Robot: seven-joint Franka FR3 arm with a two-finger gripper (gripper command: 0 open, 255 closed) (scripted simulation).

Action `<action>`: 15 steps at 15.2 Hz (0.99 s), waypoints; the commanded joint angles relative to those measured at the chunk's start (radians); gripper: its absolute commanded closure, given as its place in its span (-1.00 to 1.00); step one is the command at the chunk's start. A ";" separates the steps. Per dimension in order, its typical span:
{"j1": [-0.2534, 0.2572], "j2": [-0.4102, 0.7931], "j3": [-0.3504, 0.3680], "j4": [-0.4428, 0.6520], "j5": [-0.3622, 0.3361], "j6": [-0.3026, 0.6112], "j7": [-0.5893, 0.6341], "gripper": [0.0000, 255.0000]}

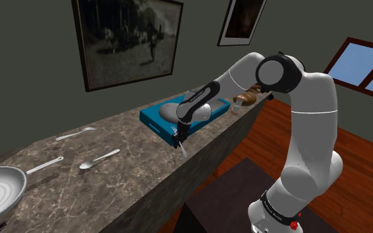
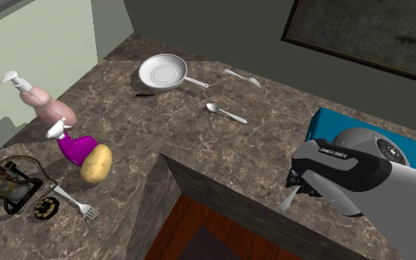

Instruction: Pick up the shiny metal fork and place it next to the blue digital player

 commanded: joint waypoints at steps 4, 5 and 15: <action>-0.005 0.014 -0.009 -0.002 -0.003 -0.002 -0.002 -1.00; -0.005 0.014 -0.008 -0.002 -0.003 -0.002 -0.002 -1.00; -0.022 -0.094 -0.009 -0.009 -0.003 -0.104 0.000 -1.00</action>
